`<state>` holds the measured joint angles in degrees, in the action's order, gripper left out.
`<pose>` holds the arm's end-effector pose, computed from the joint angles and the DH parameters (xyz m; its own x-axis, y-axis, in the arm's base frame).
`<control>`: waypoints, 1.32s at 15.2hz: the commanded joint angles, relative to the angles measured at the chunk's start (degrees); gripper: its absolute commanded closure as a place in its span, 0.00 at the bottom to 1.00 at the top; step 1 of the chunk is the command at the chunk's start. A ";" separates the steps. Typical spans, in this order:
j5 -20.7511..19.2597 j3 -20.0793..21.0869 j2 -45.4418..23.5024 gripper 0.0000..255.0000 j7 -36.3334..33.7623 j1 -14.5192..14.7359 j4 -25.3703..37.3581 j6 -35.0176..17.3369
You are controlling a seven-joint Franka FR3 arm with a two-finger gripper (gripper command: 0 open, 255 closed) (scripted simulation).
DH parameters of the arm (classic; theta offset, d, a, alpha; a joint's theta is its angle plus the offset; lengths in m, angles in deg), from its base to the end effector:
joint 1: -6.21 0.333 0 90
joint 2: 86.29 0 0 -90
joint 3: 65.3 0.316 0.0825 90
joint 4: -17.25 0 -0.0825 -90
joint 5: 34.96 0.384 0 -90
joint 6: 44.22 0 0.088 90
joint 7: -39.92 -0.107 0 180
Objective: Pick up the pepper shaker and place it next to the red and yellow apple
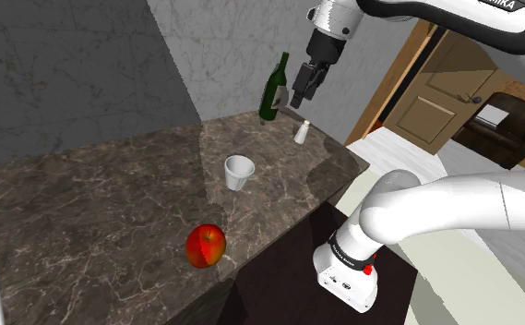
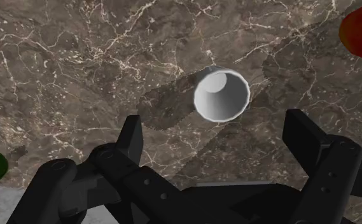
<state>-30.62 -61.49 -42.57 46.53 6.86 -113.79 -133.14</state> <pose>0.3104 0.0396 0.6136 0.9839 0.1765 0.0300 0.1773 -0.9838 -0.0264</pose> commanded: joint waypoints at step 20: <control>-10.70 -19.28 -17.10 0.00 21.73 -7.05 -3.09 -19.98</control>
<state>-41.00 -79.62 -58.05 66.92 0.13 -117.14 -151.67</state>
